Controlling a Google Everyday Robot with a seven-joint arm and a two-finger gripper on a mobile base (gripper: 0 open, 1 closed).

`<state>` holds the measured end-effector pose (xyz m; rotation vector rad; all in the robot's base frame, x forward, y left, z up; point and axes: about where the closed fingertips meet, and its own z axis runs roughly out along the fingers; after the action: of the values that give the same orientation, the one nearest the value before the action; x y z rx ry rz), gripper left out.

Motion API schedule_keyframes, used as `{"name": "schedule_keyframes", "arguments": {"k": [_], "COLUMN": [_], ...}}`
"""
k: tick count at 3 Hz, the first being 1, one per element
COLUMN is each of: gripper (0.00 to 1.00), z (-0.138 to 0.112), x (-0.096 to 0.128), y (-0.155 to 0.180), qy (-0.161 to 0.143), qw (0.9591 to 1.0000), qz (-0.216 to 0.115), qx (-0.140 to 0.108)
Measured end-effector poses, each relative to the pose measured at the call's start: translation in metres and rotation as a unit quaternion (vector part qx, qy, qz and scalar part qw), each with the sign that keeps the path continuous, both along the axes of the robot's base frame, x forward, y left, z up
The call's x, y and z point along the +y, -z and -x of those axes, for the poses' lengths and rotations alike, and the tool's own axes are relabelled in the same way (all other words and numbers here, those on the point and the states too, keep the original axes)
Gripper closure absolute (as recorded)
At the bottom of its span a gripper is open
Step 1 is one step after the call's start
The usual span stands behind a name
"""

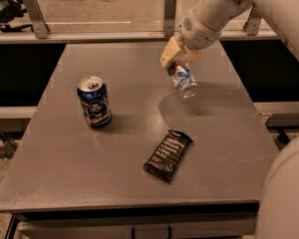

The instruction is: Place redbull can upright

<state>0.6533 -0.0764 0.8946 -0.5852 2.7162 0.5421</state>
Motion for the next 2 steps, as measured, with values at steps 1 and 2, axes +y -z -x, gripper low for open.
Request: {"name": "schedule_keyframes", "arguments": {"k": [1, 2], "gripper": [1.0, 1.0], "z": [0.0048, 0.0044], "x": [0.0067, 0.0065], "y": [-0.0018, -0.0013], "qy": [-0.039, -0.039], "qw": [0.9991, 0.9991], "qz": [-0.012, -0.01], "qx": [-0.012, -0.012]}}
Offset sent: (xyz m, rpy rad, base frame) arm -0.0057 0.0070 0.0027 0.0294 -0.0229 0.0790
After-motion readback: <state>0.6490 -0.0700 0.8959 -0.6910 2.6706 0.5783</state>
